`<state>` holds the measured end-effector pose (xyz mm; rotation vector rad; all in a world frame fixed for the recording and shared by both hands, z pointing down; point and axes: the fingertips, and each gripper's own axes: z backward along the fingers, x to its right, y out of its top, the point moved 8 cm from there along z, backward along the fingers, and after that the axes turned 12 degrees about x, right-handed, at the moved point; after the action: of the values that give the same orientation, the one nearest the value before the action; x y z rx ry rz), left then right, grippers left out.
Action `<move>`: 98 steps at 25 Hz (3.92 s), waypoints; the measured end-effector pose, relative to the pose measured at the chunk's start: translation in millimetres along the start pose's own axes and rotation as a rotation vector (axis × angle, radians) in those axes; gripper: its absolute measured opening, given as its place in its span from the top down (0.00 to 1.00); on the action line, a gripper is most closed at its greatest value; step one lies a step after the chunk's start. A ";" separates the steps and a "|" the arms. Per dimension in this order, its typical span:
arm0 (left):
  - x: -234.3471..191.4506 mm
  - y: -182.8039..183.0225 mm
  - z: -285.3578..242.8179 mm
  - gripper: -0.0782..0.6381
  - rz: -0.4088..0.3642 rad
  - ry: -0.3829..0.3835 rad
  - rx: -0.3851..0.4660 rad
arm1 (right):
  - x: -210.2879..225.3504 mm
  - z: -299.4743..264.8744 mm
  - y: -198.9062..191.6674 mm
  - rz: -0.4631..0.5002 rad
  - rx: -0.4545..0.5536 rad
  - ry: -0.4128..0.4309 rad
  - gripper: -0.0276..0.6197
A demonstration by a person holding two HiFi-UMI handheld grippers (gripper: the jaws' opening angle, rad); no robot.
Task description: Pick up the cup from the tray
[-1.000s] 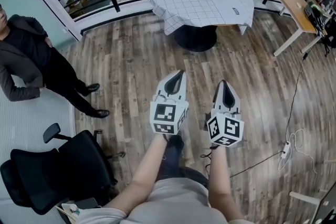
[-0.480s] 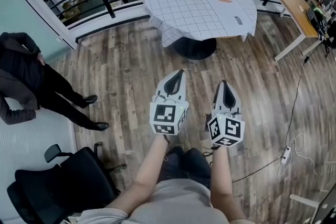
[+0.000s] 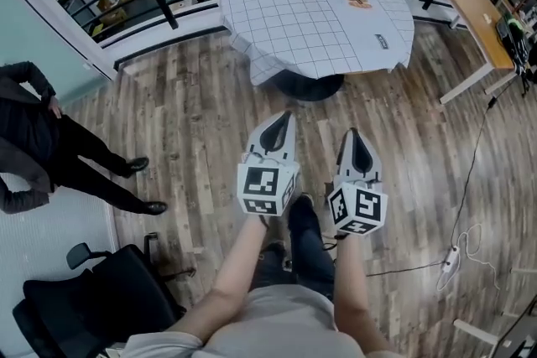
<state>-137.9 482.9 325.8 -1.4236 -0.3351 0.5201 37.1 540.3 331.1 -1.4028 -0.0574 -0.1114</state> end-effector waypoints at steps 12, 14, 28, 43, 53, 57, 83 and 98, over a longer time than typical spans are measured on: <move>-20.2 -0.5 -151.2 0.88 -0.017 0.072 0.020 | 69.9 -150.3 -2.1 -0.014 0.002 0.075 0.95; -23.1 -2.9 -171.6 0.88 -0.015 0.085 0.022 | 79.1 -170.5 -4.0 -0.012 0.003 0.089 0.95; -62.8 -22.1 -266.5 0.88 -0.031 0.123 0.000 | 107.2 -275.4 -30.9 -0.042 -0.014 0.116 0.95; -165.3 -29.8 -404.5 0.88 -0.001 0.095 -0.013 | 100.6 -439.2 -56.8 -0.022 -0.038 0.080 0.95; -232.4 -35.1 -473.1 0.88 0.013 0.082 -0.034 | 88.9 -529.7 -75.0 -0.016 -0.060 0.057 0.95; -245.8 -43.3 -491.8 0.88 0.030 0.078 -0.052 | 86.8 -549.7 -81.5 -0.014 -0.078 0.055 0.95; -280.7 -64.9 -650.7 0.88 -0.003 0.174 -0.070 | 157.5 -723.5 -112.5 -0.046 -0.103 0.182 0.95; -318.2 -105.4 -697.0 0.88 0.005 0.220 -0.113 | 169.4 -821.4 -172.6 -0.025 -0.222 0.329 0.94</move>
<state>-31.0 -282.0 367.5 -1.5751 -0.1872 0.3486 164.9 -305.0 381.1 -1.5882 0.2167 -0.3770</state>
